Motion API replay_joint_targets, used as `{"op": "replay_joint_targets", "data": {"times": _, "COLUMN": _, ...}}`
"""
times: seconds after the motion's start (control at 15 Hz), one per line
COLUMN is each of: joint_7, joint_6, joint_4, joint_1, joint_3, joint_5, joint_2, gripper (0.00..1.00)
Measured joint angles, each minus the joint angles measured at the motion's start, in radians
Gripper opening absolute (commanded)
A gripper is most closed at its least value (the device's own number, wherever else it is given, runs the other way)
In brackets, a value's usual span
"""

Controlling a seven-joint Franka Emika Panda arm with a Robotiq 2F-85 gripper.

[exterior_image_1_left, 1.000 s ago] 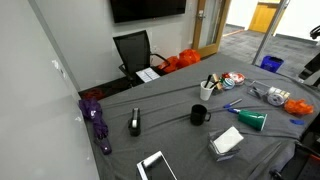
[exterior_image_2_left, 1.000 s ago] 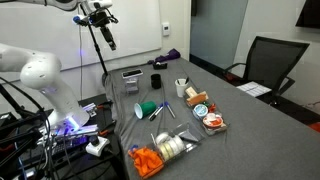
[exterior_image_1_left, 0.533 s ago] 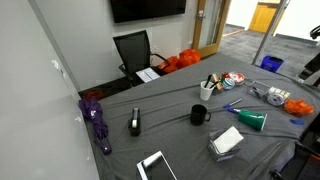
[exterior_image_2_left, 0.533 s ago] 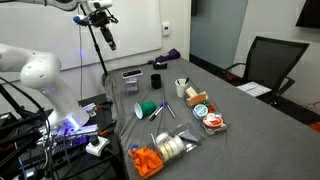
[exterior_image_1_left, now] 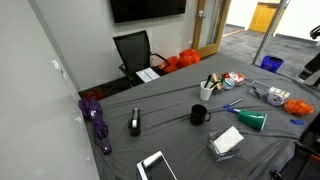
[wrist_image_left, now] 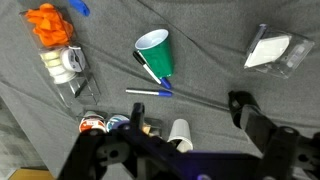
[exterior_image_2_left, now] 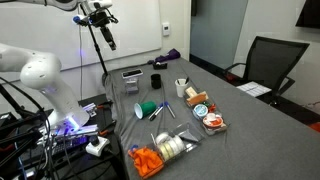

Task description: Remove the white object from the clear case on the left and put it on the table

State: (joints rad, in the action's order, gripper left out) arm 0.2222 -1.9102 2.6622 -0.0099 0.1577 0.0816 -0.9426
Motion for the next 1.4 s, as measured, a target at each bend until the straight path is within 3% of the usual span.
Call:
{"op": "replay_joint_targets", "data": {"times": 0.27, "joint_7": 0.012, "joint_6": -0.002, "joint_4": 0.000, "joint_1": 0.000, "joint_3": 0.000, "joint_5": -0.003, "joint_2": 0.002, "gripper": 1.00}}
{"op": "replay_joint_targets", "data": {"times": 0.87, "joint_7": 0.169, "joint_6": -0.013, "joint_4": 0.023, "joint_1": -0.024, "joint_3": -0.036, "joint_5": -0.043, "joint_2": 0.007, "gripper": 1.00}}
{"op": "replay_joint_targets", "data": {"times": 1.4, "joint_7": 0.252, "joint_6": -0.159, "joint_4": 0.112, "joint_1": -0.070, "joint_3": -0.046, "joint_5": -0.138, "joint_2": 0.013, "gripper": 1.00}}
